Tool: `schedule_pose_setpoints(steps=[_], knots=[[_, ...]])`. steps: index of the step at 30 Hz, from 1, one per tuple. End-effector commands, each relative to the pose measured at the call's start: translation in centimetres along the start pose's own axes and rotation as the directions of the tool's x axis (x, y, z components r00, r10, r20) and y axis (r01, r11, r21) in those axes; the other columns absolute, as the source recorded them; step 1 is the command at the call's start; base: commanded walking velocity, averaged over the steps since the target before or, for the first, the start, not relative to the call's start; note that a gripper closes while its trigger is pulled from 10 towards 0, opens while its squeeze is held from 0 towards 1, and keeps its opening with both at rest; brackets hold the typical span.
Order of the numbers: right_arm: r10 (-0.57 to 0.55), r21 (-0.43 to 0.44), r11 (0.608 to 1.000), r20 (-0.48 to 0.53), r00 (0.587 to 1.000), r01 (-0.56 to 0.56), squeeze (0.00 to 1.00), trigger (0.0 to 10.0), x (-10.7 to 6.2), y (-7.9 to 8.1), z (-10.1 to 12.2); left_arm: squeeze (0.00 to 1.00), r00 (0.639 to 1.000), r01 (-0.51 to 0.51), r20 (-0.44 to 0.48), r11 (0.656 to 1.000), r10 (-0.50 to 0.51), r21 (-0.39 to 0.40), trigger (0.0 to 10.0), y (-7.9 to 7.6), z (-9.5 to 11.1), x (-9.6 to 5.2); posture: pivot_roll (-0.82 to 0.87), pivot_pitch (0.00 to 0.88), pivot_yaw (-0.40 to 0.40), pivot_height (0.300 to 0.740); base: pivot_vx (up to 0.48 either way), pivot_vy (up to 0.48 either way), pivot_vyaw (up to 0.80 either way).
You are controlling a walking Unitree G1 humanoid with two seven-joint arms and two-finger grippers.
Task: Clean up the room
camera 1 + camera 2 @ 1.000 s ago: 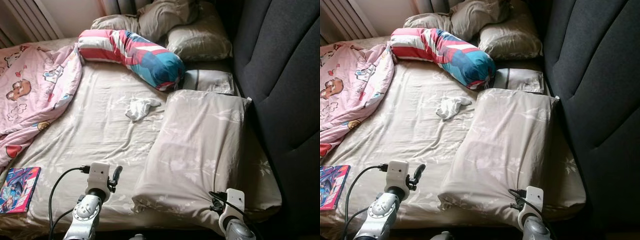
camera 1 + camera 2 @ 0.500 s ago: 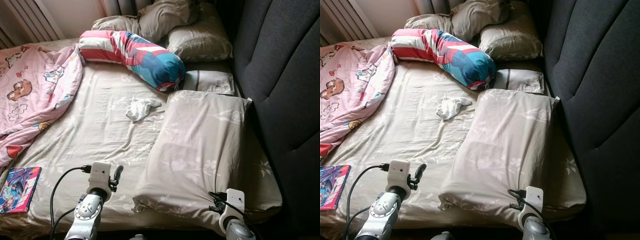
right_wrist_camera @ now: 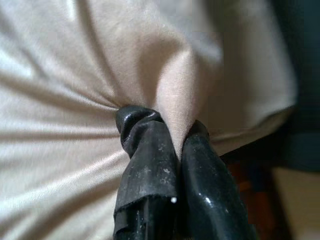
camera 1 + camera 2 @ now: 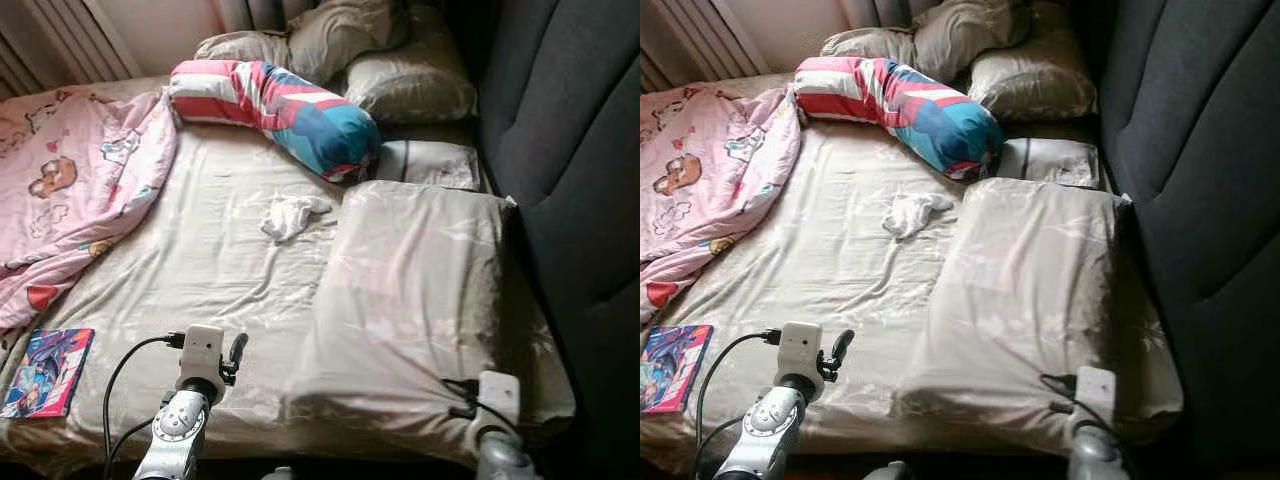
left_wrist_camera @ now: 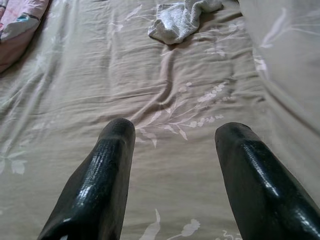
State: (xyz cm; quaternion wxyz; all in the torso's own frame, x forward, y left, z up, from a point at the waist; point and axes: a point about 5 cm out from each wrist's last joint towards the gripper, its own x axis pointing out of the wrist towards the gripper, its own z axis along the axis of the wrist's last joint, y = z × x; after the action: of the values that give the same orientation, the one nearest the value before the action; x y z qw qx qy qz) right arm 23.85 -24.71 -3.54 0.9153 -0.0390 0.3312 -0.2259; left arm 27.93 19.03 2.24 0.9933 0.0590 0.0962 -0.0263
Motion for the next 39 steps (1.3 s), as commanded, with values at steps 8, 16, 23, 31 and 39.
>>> schedule_pose_setpoints(steps=[8,16,23,31,39], knots=[[-0.371,0.119,0.928,0.283,0.884,0.352,0.0,10.0,0.8,-7.5,7.7,0.0,1.0,-0.012,-0.027,1.0,0.012,-0.003,10.0,0.1,-0.7,-0.2,-0.07,0.174,0.082,0.74,0.0,0.0,0.0],[-0.323,0.158,0.942,0.194,0.926,0.296,0.0,10.0,0.8,-5.7,5.6,0.0,0.999,-0.006,-0.037,1.0,0.006,-0.005,10.0,-0.2,-1.0,-0.3,-0.06,0.179,0.072,0.74,0.0,0.0,0.0],[-0.277,0.25,0.924,-0.081,0.958,0.288,0.0,10.0,0.1,-4.5,-0.5,0.0,0.999,-0.004,-0.042,1.0,0.004,-0.006,10.0,-0.1,-1.2,-0.5,-0.06,0.186,0.071,0.74,0.0,0.0,0.0],[-0.276,0.256,0.916,-0.156,0.948,0.309,0.0,10.0,-0.2,-5.0,-2.3,0.0,0.999,-0.001,-0.044,1.0,0.0,-0.01,10.0,-0.4,-1.2,-0.4,-0.06,0.186,0.066,0.74,0.0,0.0,0.0],[-0.263,0.295,0.909,-0.145,0.954,0.295,0.0,10.0,-0.1,-5.1,-2.0,0.0,0.999,0.003,-0.047,1.0,-0.003,-0.01,10.0,-0.6,-1.2,-0.3,-0.06,0.186,0.066,0.74,0.0,0.0,0.0]])
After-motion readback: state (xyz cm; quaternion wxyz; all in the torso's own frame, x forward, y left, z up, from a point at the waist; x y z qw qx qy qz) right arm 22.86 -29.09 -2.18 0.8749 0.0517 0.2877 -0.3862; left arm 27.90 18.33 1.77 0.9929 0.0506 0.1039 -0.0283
